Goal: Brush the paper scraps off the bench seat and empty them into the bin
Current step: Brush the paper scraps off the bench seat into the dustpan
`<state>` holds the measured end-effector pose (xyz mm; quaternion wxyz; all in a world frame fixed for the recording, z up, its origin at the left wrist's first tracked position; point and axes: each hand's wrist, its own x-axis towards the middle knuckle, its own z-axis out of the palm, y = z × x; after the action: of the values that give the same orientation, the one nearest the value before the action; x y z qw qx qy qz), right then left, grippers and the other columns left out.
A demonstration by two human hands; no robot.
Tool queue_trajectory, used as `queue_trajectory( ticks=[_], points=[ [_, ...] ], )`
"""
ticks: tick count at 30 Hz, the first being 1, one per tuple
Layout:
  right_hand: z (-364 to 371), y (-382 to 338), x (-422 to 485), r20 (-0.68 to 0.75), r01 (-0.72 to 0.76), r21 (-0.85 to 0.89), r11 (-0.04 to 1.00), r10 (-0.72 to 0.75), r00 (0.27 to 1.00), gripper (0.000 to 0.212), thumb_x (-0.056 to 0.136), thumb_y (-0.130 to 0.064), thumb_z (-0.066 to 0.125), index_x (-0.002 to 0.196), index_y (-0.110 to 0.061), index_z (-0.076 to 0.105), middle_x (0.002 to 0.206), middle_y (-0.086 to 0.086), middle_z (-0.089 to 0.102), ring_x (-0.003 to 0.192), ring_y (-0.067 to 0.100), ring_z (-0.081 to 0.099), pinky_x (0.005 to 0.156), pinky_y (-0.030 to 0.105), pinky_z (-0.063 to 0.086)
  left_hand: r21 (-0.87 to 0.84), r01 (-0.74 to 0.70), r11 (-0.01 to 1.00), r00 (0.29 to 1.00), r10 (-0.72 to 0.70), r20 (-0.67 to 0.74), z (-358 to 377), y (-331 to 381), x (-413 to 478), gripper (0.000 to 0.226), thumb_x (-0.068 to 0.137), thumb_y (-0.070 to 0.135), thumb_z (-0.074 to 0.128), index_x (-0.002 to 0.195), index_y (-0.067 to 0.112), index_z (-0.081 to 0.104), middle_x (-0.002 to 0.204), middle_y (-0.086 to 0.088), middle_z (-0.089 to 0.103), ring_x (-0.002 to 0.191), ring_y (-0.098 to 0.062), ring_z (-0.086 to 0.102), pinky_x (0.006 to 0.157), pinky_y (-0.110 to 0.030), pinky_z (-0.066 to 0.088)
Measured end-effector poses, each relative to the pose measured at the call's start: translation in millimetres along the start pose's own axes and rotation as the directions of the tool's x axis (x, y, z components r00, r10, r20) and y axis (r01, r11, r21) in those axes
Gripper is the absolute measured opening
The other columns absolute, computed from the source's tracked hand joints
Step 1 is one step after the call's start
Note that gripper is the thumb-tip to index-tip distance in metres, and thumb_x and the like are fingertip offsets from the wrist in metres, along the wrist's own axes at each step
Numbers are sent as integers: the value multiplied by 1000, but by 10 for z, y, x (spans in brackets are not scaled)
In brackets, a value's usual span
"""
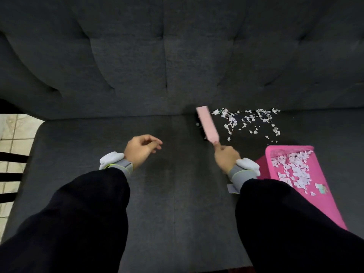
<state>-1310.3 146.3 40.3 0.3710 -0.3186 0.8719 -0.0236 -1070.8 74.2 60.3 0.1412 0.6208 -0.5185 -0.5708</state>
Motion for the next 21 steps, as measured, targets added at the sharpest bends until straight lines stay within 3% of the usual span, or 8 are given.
queue_trajectory(
  ticks=[3,5,9,13,18,21],
  points=[
    [260,-196,-161,172,156,-71,985,-142,975,51,98,-48,34,110,-11,68,117,19,64,114,37,56,87,32,44,-12,-1,1000,1000,1,0,-11,-9,6,27,90,6,53,74,23,66,68,9,68,54,3,59,50,-3,39],
    [384,-172,-206,229,180,-105,978,-152,961,52,97,-50,35,106,-12,68,115,18,65,111,36,57,85,32,44,-8,6,1000,1000,-6,11,-13,-19,-3,26,91,6,52,75,22,65,73,4,68,58,-1,59,50,-3,40],
    [279,90,-169,33,-4,-72,997,6,999,48,97,-45,36,106,-11,68,115,20,65,110,38,58,85,33,45,-14,7,1000,1000,-7,20,-47,-8,-19,25,91,7,53,75,22,66,76,1,68,65,-8,58,51,-3,40],
    [34,267,-148,-82,-213,65,975,218,972,54,100,-41,27,111,-4,65,120,23,61,114,39,54,91,36,41,-14,6,1000,1000,-6,11,-25,82,-46,25,90,7,53,75,21,66,76,0,68,64,-9,58,51,-4,41],
    [-193,136,-216,-72,-102,151,983,114,991,51,100,-39,30,108,-5,67,118,24,62,113,40,54,93,37,42,-14,-25,1000,1000,26,9,107,368,-154,22,90,5,52,77,18,65,75,0,67,52,6,57,50,-3,40],
    [-441,71,-267,-21,-11,191,982,15,1000,48,98,-44,31,88,-14,67,107,19,67,104,37,59,89,35,46,-13,-35,999,999,36,4,226,574,-263,22,90,7,54,76,19,66,76,-1,68,51,6,57,50,-3,39]
  ],
)
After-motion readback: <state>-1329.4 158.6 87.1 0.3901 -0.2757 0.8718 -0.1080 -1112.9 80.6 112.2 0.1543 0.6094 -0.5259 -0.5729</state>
